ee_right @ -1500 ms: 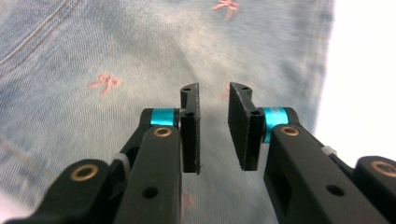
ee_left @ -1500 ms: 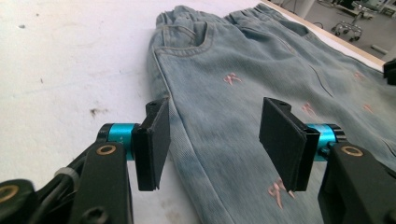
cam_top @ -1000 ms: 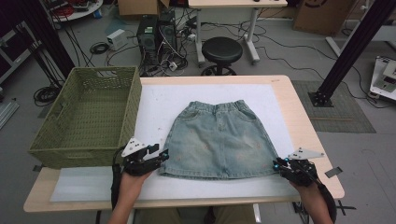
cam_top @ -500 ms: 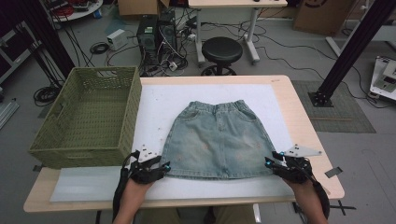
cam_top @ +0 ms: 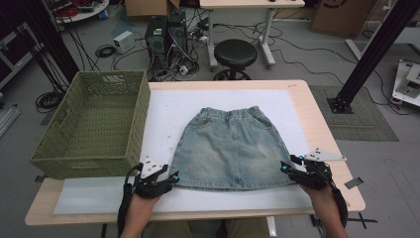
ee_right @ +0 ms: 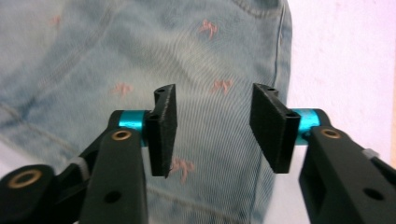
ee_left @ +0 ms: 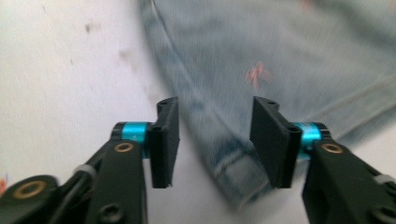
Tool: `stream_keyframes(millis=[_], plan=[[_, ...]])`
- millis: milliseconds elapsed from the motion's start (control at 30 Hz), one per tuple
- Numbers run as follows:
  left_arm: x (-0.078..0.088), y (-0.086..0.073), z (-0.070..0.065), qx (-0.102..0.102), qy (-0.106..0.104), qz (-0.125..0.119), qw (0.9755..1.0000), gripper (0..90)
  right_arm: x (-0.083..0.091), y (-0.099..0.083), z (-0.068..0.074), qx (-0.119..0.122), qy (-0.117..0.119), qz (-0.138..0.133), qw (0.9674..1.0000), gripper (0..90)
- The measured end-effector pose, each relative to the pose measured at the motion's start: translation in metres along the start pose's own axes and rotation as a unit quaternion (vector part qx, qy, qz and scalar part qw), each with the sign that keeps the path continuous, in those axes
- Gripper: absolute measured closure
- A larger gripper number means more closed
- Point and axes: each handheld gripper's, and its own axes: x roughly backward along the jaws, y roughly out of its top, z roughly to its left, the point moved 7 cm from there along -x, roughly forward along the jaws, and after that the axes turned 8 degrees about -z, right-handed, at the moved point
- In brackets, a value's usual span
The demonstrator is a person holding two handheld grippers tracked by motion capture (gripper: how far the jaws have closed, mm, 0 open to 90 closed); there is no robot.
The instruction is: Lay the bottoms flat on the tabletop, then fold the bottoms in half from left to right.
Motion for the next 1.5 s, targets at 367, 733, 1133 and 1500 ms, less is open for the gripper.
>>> stream_keyframes(millis=[367, 733, 1133, 1500], plan=[[-0.013, 0.038, 0.005, 0.024, -0.024, -0.101, 0.9943, 24.3, -0.03, 0.026, 0.005, -0.005, 0.036, -0.049, 0.9982, 22.3], [-0.017, 0.034, 0.005, 0.018, -0.03, -0.084, 0.9958, 24.7, -0.038, 0.039, 0.01, -0.002, 0.027, -0.067, 0.9974, 20.7], [-0.016, 0.029, 0.005, 0.015, -0.021, -0.072, 0.9971, 24.3, -0.034, 0.046, 0.009, 0.007, 0.026, -0.076, 0.9968, 20.7], [-0.014, 0.015, 0.005, 0.018, -0.018, -0.026, 0.9993, 27.3, -0.043, 0.048, 0.019, 0.013, 0.042, -0.066, 0.9968, 20.7]])
